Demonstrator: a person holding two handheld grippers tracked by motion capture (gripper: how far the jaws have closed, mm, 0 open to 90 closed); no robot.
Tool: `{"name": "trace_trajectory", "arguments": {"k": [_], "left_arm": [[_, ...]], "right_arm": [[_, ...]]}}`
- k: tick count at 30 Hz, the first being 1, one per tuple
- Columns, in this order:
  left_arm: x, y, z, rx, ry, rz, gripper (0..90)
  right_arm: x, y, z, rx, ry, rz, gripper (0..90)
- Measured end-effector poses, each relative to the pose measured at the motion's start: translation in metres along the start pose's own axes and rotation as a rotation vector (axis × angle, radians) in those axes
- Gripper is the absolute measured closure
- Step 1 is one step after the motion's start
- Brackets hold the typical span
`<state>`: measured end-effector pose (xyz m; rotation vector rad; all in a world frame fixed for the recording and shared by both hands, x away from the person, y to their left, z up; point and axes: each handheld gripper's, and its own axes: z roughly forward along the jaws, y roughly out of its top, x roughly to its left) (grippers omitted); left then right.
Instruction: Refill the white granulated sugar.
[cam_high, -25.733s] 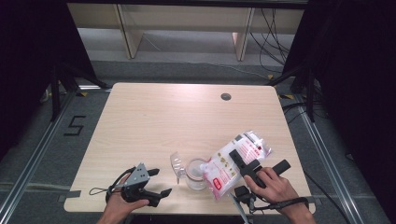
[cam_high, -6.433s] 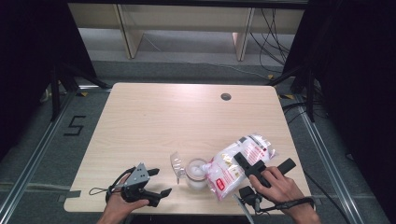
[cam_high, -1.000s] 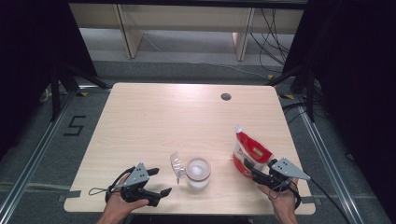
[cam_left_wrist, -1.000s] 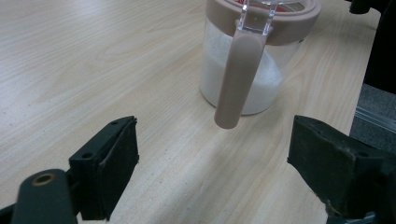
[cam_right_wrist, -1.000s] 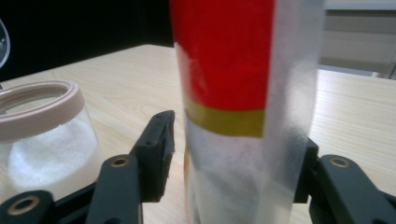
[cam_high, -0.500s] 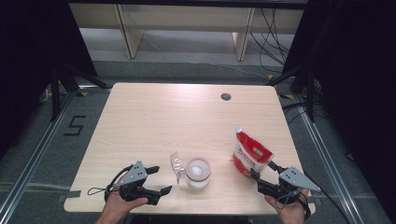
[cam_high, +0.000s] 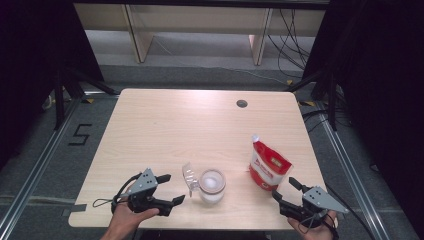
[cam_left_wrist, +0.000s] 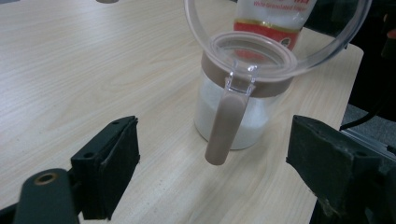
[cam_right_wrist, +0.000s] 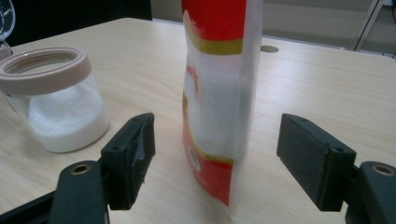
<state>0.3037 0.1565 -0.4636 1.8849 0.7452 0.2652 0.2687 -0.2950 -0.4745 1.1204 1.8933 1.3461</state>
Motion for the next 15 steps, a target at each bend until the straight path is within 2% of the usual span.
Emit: {"name": "trace_trajectory", "arguments": {"k": [1,3,4,5,6,7,8,9,10,12,14,15], "left_arm": [[0.0001,0.0006,-0.0005,0.001,0.0,0.0,16.4],[-0.0006,0.0015,-0.0021,0.007,0.007,0.005,16.5],[-0.0012,0.0011,-0.002,0.003,0.002,-0.002,16.6],[-0.0013,0.0009,-0.0024,0.005,0.002,0.002,17.0],[-0.0019,0.0007,-0.0028,0.006,0.005,-0.003,17.0],[-0.0025,0.0008,-0.0036,0.011,0.013,0.001,17.0],[-0.0019,0.0008,-0.0034,0.007,0.005,0.007,17.0],[-0.0024,0.0009,-0.0036,0.009,0.009,0.003,17.0],[-0.0024,0.0011,-0.0037,0.009,0.01,0.003,17.0],[-0.0028,0.0016,-0.0042,0.013,0.016,0.004,17.0],[-0.0027,0.0021,-0.0044,0.013,0.016,0.005,17.1],[-0.0029,0.0023,-0.0045,0.014,0.018,-0.002,17.1]], "right_arm": [[-0.0007,-0.0002,-0.0008,0.005,0.011,-0.009,28.3],[0.0019,-0.0018,-0.0032,0.018,0.002,0.028,28.2],[-0.0007,-0.002,-0.0028,0.01,0.001,-0.013,28.2],[0.0026,-0.0031,-0.0038,0.022,0.001,0.027,28.2],[0.0005,-0.0032,-0.003,0.012,0.007,0.0,28.2],[0.0007,-0.0033,-0.0032,0.011,0.005,-0.004,28.2],[0.0004,-0.0031,-0.0035,0.02,0.011,-0.018,28.2],[0.0012,-0.0035,-0.0045,0.02,0.001,-0.014,28.2],[0.0032,-0.004,-0.0058,0.029,-0.006,0.013,28.3],[0.0028,-0.0045,-0.0065,0.024,0.01,0.015,28.3],[0.0016,-0.0052,-0.0075,0.023,0.002,-0.005,28.2],[0.0032,-0.0053,-0.0086,0.025,0.002,0.012,28.2]]}}
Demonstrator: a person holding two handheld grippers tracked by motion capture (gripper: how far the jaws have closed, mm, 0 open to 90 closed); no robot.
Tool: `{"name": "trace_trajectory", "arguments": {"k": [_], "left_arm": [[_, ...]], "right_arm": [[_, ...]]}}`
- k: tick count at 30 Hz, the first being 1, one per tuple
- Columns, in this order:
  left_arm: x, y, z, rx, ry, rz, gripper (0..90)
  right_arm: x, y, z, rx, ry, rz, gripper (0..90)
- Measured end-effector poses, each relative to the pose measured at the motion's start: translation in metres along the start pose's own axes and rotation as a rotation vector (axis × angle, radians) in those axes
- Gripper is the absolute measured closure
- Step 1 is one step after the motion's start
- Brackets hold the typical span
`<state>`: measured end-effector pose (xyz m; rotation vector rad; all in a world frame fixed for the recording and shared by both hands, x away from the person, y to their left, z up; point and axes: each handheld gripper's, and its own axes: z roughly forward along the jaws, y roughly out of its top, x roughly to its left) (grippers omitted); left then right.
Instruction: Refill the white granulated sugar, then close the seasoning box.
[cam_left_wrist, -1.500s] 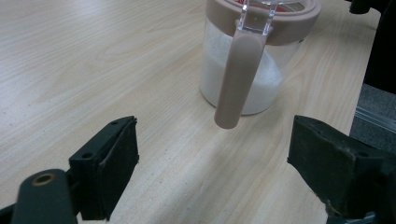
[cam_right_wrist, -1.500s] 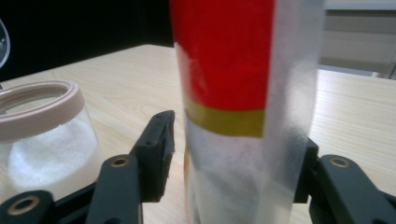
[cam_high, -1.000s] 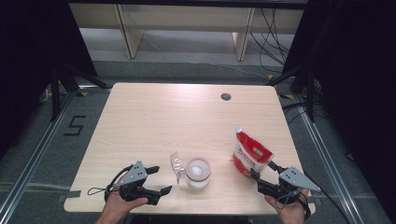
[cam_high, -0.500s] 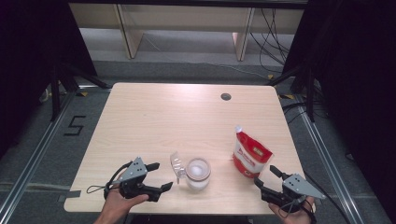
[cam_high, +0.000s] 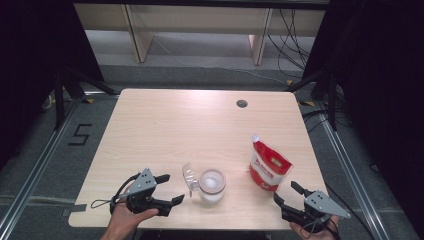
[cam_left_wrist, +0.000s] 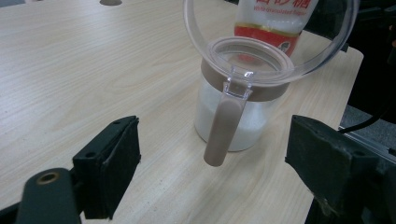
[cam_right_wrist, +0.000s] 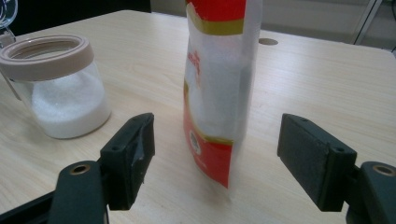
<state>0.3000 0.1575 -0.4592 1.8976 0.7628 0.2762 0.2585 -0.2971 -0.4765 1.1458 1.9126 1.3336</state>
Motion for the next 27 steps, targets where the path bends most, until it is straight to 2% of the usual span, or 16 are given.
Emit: {"name": "trace_trajectory", "arguments": {"k": [1,3,5,7,8,10,11,12,13,14,18,20,21,25,26,27], "left_arm": [[0.0006,0.0005,0.0004,-0.003,-0.002,0.006,17.1],[-0.0003,0.001,0.001,-0.007,-0.002,-0.003,17.1],[-0.0005,0.0015,0.0007,-0.001,-0.001,0.006,17.2],[-0.0016,0.0016,0.0009,0.002,0.0,0.0,17.5],[-0.0003,0.0023,0.0008,0.002,-0.005,0.026,18.7],[-0.002,0.0026,0.0014,0.001,-0.009,0.0,21.6],[-0.0024,0.0029,0.0017,0.002,-0.01,-0.002,21.7],[-0.0019,0.0034,0.0018,0.0,-0.017,0.01,23.1],[-0.0015,0.0036,0.002,-0.006,-0.026,0.015,26.1],[-0.0023,0.0034,0.0024,-0.014,-0.024,0.001,28.7],[-0.0037,0.0034,0.0015,-0.029,-0.028,0.001,40.7],[-0.0038,0.0038,0.0011,-0.032,-0.027,0.041,47.0],[-0.006,0.0029,0.0006,-0.033,-0.018,0.027,50.2],[-0.0077,0.0023,-0.0005,-0.06,-0.016,0.049,64.8],[-0.0067,0.0024,0.0004,-0.075,-0.037,0.055,68.3],[-0.0077,0.0026,0.0,-0.071,-0.037,0.046,71.1]], "right_arm": [[-0.0021,0.0005,-0.0017,0.007,-0.012,-0.033,28.2],[-0.0005,-0.001,-0.0021,0.012,-0.015,-0.01,28.2],[-0.0034,-0.0013,-0.0014,0.02,0.003,-0.03,28.2],[-0.002,-0.0023,-0.002,0.02,-0.009,-0.006,28.2],[-0.0016,-0.0024,-0.0021,0.018,-0.009,-0.004,28.2],[-0.0014,-0.0021,-0.0018,0.022,0.001,-0.014,28.2],[0.0018,-0.0021,-0.0028,0.031,-0.002,0.016,28.2],[0.0019,-0.0022,-0.0028,0.031,0.0,0.016,28.2],[-0.0014,-0.0022,-0.0015,0.023,0.004,-0.022,28.3],[-0.0019,-0.0025,-0.0009,0.022,0.001,-0.028,28.3],[-0.0016,-0.0024,-0.0011,0.021,0.011,-0.018,29.1],[-0.0005,-0.0021,-0.0008,0.016,0.019,-0.01,29.2],[-0.0006,-0.0022,-0.001,0.02,0.016,-0.017,29.3],[-0.0005,-0.0023,0.0002,0.018,0.01,-0.028,29.6],[0.0008,-0.0022,0.0002,0.023,0.016,-0.015,29.8],[-0.0001,-0.0018,-0.0001,0.018,0.001,-0.038,29.8]]}}
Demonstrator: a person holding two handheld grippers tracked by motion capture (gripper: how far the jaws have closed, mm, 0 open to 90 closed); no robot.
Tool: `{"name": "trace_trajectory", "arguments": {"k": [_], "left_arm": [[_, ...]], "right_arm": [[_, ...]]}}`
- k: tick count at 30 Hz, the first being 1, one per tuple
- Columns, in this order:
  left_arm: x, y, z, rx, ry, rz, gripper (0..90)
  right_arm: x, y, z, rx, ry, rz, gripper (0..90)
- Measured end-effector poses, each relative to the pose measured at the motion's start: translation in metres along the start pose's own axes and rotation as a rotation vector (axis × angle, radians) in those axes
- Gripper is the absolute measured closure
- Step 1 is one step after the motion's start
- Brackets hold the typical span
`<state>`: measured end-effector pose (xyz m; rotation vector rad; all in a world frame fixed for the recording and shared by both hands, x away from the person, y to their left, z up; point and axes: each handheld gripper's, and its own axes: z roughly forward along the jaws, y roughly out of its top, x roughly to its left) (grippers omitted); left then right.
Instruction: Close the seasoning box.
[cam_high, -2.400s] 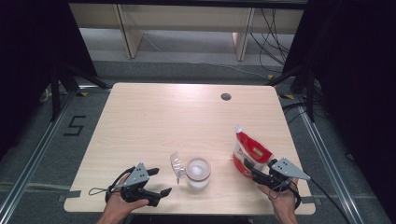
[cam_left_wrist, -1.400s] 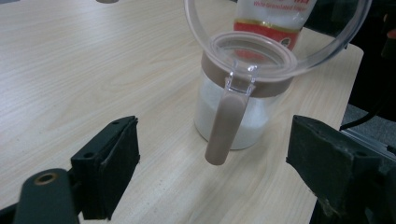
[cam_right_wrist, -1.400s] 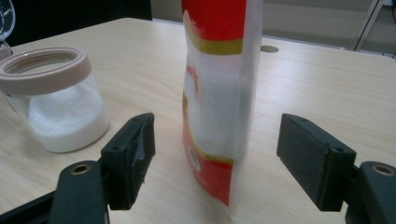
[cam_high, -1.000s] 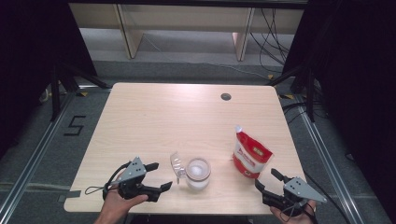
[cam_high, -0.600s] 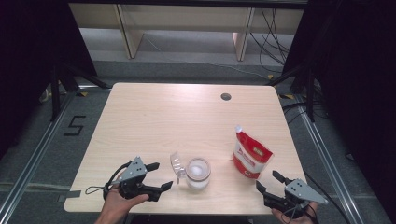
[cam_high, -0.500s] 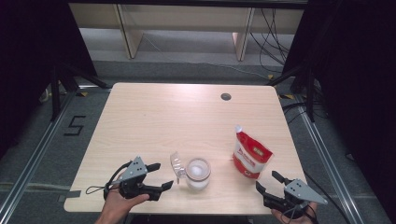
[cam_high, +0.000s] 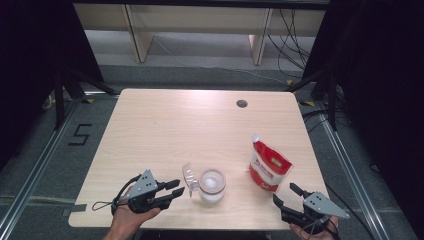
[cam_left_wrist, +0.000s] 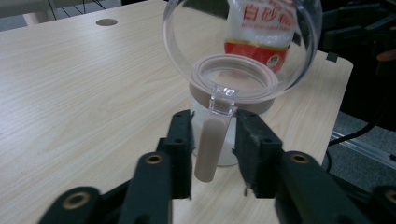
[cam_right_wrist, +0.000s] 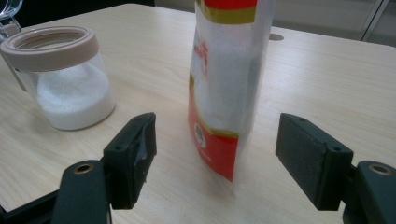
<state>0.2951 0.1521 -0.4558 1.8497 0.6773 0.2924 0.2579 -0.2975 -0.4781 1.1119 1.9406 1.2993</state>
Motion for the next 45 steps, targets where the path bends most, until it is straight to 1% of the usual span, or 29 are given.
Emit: {"name": "trace_trajectory", "arguments": {"k": [2,3,4,5,6,8,11,12,13,14,15,16,17,18,19,23,25,27,28,31,32,34,35,36,38,39,40,42,45], "left_arm": [[-0.002,0.001,0.0,-0.001,0.003,-0.003,75.6],[-0.003,0.001,0.0,0.006,0.005,0.009,77.1],[-0.004,0.001,0.0,0.006,0.009,0.008,78.5],[-0.004,0.002,0.001,-0.009,0.004,0.028,79.9],[-0.006,0.001,0.001,-0.007,0.016,0.005,81.3],[-0.006,0.002,0.001,-0.003,0.015,0.018,83.7],[-0.007,0.002,0.001,-0.02,0.003,0.004,86.5],[-0.007,0.003,0.001,-0.016,0.011,0.009,87.3],[-0.007,0.003,0.0,-0.013,0.014,0.027,87.8],[-0.007,0.004,0.0,-0.015,0.013,0.036,88.2],[-0.008,0.004,0.0,-0.02,0.018,0.014,88.4],[-0.007,0.004,0.001,-0.028,0.008,0.016,88.5],[-0.007,0.004,0.0,-0.029,0.01,0.016,88.7],[-0.008,0.005,0.0,-0.022,0.017,0.018,88.7],[-0.008,0.005,0.0,-0.023,0.015,0.016,88.8],[-0.007,0.005,0.001,-0.032,0.006,0.01,88.8],[-0.006,0.007,0.001,-0.029,0.004,0.029,88.9],[-0.008,0.007,0.001,-0.031,0.008,0.018,89.0],[-0.009,0.007,0.002,-0.035,0.0,0.01,89.0],[-0.008,0.007,0.004,-0.023,-0.001,0.035,89.0],[-0.009,0.006,0.005,-0.025,0.001,0.009,89.0],[-0.007,0.007,0.006,-0.018,-0.004,0.045,89.0],[-0.008,0.007,0.007,-0.024,-0.004,0.024,89.0],[-0.008,0.007,0.007,-0.023,-0.002,0.011,89.0],[-0.009,0.007,0.007,-0.018,0.003,0.013,89.0],[-0.008,0.008,0.007,-0.015,0.002,0.037,89.0],[-0.009,0.008,0.008,-0.017,0.004,0.016,89.0],[-0.009,0.007,0.01,-0.026,-0.002,0.012,89.0],[-0.007,0.008,0.01,-0.015,0.004,0.032,89.0]], "right_arm": [[0.0,0.0,0.001,0.005,0.012,0.002,30.0],[0.003,0.0,0.0,0.016,0.005,0.028,30.1],[0.003,-0.001,0.0,0.015,0.007,0.019,30.2],[0.0,0.0,0.002,0.003,0.019,-0.012,30.3],[0.001,0.0,0.001,0.005,0.023,-0.007,30.4],[0.002,0.0,0.002,0.002,0.021,-0.013,30.6],[0.004,0.0,0.002,0.011,0.023,-0.006,30.6],[0.005,0.001,0.002,0.009,0.034,-0.001,30.6],[0.004,0.0,0.003,0.01,0.03,-0.022,30.6],[0.005,0.001,0.002,0.015,0.032,-0.019,30.6],[0.006,0.001,0.002,0.015,0.029,-0.015,30.8],[0.005,0.001,0.002,0.002,0.021,-0.035,30.8],[0.008,0.001,0.001,0.016,0.021,0.002,30.8],[0.006,0.001,0.002,0.005,0.021,-0.031,30.8],[0.007,0.001,0.002,0.014,0.034,-0.011,30.8],[0.007,0.001,0.002,0.013,0.029,-0.008,30.7],[0.006,0.001,0.002,0.016,0.025,-0.005,30.7],[0.009,0.001,0.001,0.023,0.023,0.011,30.7],[0.007,0.001,0.002,0.011,0.026,-0.015,30.7],[0.007,0.001,0.002,0.012,0.026,-0.017,30.7],[0.007,0.001,0.002,0.015,0.025,-0.015,30.6],[0.007,0.001,0.002,0.01,0.025,-0.018,30.7],[0.006,0.001,0.002,0.005,0.02,-0.031,30.7],[0.006,0.001,0.002,0.005,0.02,-0.031,30.6],[0.007,0.001,0.002,0.015,0.034,-0.014,30.7],[0.007,0.001,0.002,0.014,0.034,-0.014,30.7],[0.007,0.001,0.002,0.014,0.032,-0.014,30.7],[0.007,0.001,0.002,0.014,0.031,-0.016,30.7],[0.007,0.001,0.002,0.013,0.033,-0.015,30.7]]}}
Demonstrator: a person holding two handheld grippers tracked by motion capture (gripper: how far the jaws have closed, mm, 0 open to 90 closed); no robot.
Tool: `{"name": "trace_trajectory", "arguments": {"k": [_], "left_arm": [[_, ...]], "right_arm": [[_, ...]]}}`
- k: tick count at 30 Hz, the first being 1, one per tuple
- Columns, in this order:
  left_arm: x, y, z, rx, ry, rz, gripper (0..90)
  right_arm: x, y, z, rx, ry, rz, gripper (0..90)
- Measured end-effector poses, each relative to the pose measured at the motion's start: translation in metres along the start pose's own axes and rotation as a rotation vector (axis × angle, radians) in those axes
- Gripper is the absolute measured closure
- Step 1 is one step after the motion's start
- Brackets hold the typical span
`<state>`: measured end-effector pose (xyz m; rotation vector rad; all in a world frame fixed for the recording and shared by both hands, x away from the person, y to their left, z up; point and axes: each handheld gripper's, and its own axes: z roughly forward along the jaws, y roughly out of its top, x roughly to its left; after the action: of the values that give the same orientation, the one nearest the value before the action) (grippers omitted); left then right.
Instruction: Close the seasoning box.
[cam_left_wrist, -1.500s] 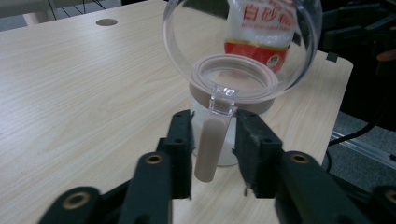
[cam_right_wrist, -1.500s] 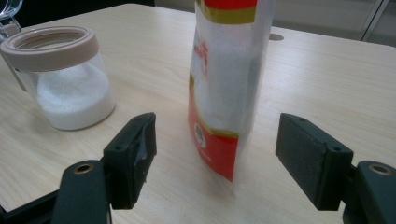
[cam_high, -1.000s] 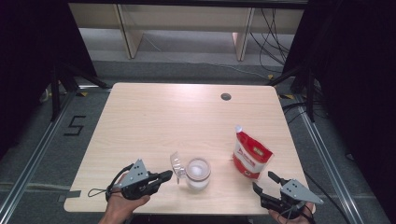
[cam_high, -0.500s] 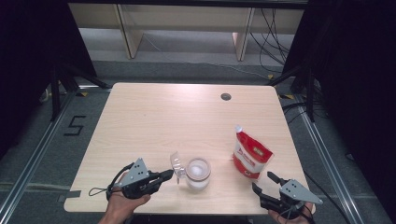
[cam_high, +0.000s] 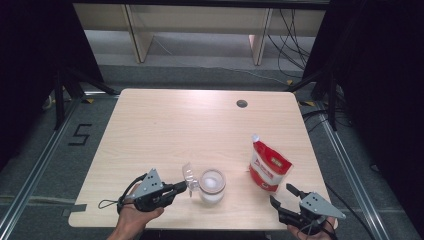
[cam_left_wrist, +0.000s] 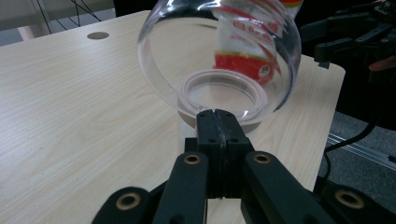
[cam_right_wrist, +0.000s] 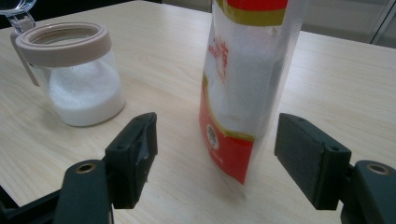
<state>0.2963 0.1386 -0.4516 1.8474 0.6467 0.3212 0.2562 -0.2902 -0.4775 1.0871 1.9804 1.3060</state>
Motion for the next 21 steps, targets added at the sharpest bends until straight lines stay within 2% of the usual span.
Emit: {"name": "trace_trajectory", "arguments": {"k": [3,5,6,10,15,17,18,21], "left_arm": [[0.0005,0.0001,0.0018,-0.001,-0.012,0.017,89.0],[-0.0015,-0.0004,0.0026,-0.001,-0.007,-0.009,89.0],[-0.0012,0.0001,0.0024,0.003,0.001,0.006,89.0],[-0.001,0.0005,0.0027,0.006,-0.004,0.009,89.0],[-0.0025,0.0004,0.004,0.004,-0.002,-0.012,89.0],[-0.0011,0.0009,0.005,0.002,-0.015,0.013,89.0],[-0.0031,0.0004,0.0056,0.001,-0.01,-0.013,88.9],[-0.0016,0.0018,0.0056,0.011,-0.014,0.024,88.9]], "right_arm": [[0.0002,-0.0002,0.0006,0.002,0.006,0.003,30.6],[0.0004,-0.0001,0.0006,0.002,0.007,0.001,30.7],[-0.0002,-0.0001,0.0005,-0.002,-0.003,-0.013,30.6],[-0.0001,0.0,0.0004,-0.001,-0.002,-0.01,30.6],[0.0,0.0003,0.0007,-0.001,0.008,-0.012,30.7],[0.0002,0.0003,0.0006,-0.001,0.007,-0.008,30.6],[-0.0001,0.0003,0.0008,-0.002,0.009,-0.011,30.6],[0.0,0.0003,0.0009,0.0,0.01,-0.013,30.6]]}}
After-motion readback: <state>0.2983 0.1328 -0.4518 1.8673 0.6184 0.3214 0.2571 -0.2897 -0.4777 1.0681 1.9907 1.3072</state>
